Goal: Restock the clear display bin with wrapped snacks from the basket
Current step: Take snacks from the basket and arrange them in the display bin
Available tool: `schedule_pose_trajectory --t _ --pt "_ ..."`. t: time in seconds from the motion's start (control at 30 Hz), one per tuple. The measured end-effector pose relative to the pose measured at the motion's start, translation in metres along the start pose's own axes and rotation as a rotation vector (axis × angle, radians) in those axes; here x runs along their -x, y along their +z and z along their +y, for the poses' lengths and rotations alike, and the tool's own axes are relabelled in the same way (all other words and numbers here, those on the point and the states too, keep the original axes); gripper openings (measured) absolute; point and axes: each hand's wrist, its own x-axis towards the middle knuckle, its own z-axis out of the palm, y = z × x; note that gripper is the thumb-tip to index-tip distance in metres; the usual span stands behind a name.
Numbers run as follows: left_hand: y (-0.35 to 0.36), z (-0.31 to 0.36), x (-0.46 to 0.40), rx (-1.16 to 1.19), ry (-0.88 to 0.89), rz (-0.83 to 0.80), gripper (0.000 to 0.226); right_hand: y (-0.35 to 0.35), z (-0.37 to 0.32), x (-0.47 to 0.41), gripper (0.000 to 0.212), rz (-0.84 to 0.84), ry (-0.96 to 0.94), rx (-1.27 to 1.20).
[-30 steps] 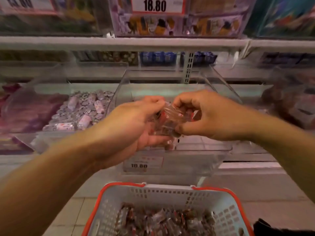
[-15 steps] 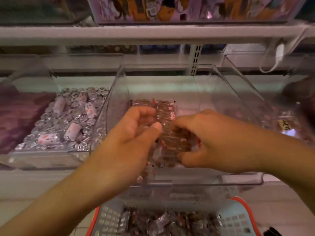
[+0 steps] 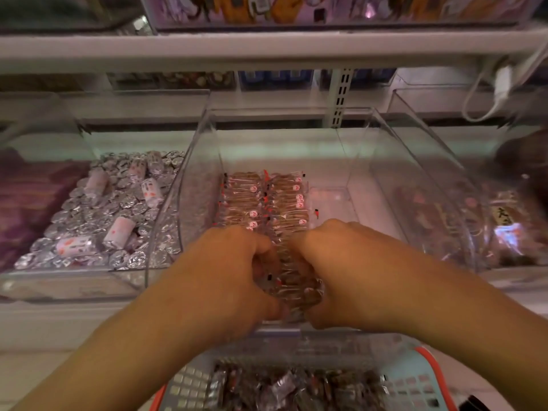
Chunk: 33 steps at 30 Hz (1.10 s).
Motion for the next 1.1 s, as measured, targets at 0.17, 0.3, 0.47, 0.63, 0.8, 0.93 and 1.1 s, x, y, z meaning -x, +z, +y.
schedule_pose_trajectory --t 0.17,0.3,0.47,0.63,0.8,0.93,1.1 --pt "-0.001 -0.003 -0.009 -0.156 0.065 -0.03 0.042 0.006 0.002 0.001 0.034 0.05 0.054 -0.028" --pt "-0.002 -0.004 -0.008 -0.152 0.163 -0.025 0.039 0.008 0.004 0.0 0.039 0.018 0.084 -0.129" --pt "-0.001 -0.006 -0.012 -0.192 0.166 -0.021 0.035 -0.002 0.005 0.004 0.062 -0.068 0.185 -0.172" --pt "0.002 -0.008 -0.014 -0.195 0.156 -0.015 0.036 -0.013 0.007 0.007 0.054 -0.146 0.291 -0.172" --pt "0.003 -0.013 -0.016 -0.176 0.15 -0.019 0.033 -0.002 0.004 0.0 0.045 -0.072 0.224 -0.158" --pt "0.003 -0.014 -0.016 -0.181 0.145 -0.017 0.032 0.0 0.004 -0.001 0.046 -0.054 0.213 -0.137" --pt "0.003 -0.012 -0.014 -0.178 0.148 0.001 0.029 -0.006 0.005 0.004 0.047 -0.032 0.178 -0.08"
